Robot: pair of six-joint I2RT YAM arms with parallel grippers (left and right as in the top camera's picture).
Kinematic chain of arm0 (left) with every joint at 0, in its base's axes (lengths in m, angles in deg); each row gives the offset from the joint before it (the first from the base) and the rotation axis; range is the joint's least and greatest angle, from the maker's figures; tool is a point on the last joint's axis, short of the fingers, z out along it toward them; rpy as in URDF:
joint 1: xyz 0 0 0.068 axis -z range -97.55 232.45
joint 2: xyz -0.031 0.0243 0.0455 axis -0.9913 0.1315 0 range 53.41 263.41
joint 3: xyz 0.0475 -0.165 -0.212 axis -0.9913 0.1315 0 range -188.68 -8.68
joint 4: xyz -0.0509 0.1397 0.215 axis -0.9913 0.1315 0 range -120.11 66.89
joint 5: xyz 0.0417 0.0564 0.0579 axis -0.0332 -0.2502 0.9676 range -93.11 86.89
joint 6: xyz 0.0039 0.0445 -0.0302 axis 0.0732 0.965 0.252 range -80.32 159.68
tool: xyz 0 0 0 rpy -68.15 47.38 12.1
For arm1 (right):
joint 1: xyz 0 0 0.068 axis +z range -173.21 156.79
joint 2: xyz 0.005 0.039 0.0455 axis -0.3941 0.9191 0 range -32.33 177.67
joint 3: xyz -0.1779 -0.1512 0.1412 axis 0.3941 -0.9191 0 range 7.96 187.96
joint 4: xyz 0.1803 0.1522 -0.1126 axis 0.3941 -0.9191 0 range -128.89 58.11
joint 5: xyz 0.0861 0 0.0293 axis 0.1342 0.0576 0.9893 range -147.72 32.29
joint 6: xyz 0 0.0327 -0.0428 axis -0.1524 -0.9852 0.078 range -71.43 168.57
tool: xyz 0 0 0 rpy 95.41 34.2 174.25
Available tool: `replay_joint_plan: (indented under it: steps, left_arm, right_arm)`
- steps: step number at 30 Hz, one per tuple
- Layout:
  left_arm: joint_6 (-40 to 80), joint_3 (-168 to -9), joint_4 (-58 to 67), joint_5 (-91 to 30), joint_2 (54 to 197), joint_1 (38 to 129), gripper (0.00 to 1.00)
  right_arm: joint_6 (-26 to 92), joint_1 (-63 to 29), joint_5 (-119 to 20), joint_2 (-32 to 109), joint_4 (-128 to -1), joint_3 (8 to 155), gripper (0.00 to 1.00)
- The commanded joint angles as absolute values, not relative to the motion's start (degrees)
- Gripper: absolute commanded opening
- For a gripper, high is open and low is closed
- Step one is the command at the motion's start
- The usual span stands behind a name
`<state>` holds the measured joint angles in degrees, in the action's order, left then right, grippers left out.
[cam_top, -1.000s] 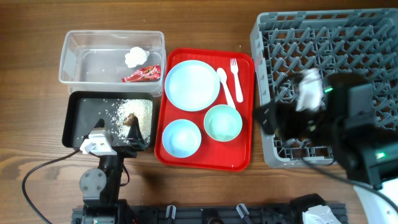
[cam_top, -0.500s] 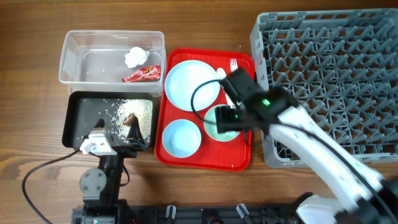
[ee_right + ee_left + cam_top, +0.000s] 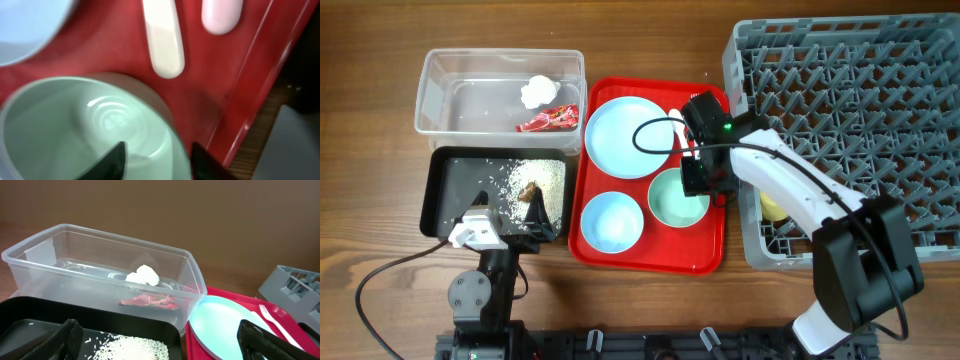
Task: Sort waste into correct bins and load items into the dishwasher rack
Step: 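Grasp the green bowl with the right gripper, then place the green bowl upright in the dish rack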
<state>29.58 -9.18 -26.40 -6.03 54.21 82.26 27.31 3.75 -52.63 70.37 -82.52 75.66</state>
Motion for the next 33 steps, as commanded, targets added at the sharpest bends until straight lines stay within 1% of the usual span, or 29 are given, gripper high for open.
replay_joint_plan:
  steps: [1,2,4,5,9,14,18,20,21,24,27,29,33]
  left_arm:
    - [30.30,-9.00,-25.97,-6.49,53.81,81.80,1.00]
    - [30.30,-9.00,-25.97,-6.49,53.81,81.80,1.00]
    - [30.30,-9.00,-25.97,-6.49,53.79,81.80,1.00]
    - [30.30,-9.00,-25.97,-6.51,53.81,81.80,1.00]
    - [30.30,-9.00,-25.97,-6.49,53.81,81.80,1.00]
    - [30.30,-9.00,-25.97,-6.51,53.81,81.80,1.00]
    - [30.30,-9.00,-25.97,-6.49,53.81,81.80,1.00]
    - [30.30,-9.00,-25.97,-6.49,53.81,81.80,1.00]
    - [30.30,-9.00,-25.97,-6.51,53.81,81.80,1.00]
    - [30.30,-9.00,-25.97,-6.51,53.81,81.80,1.00]
    - [30.30,-9.00,-25.97,-6.49,53.81,81.80,1.00]
    - [30.30,-9.00,-25.97,-6.49,53.81,81.80,1.00]
    - [30.30,-9.00,-25.97,-6.51,53.81,81.80,1.00]
  right_arm:
    - [26.04,3.92,-52.33,71.61,-82.17,72.73,0.28]
    - [25.87,3.92,-52.61,71.61,-82.23,72.73,0.20]
    - [25.32,3.90,-53.00,71.44,-82.10,72.77,0.12]
    - [23.97,3.92,-53.90,71.26,-82.28,72.77,0.04]
    - [21.35,3.90,-57.75,66.87,-83.61,73.14,0.04]
    - [20.91,3.90,-68.44,50.98,-85.12,74.11,0.04]
    - [16.71,3.90,-86.71,37.73,-85.64,74.11,0.04]
    - [16.62,3.90,-102.10,31.13,-85.16,74.11,0.04]
    - [16.65,3.90,-107.12,29.56,-85.01,74.11,0.04]
    - [16.86,3.66,-121.22,27.55,-84.88,74.11,0.04]
    - [17.19,1.74,-131.36,29.62,-85.49,74.04,0.04]
    - [18.74,-0.43,-134.51,31.98,-85.32,74.04,0.04]
    - [20.08,-4.89,-134.01,38.10,-84.92,74.04,0.04]
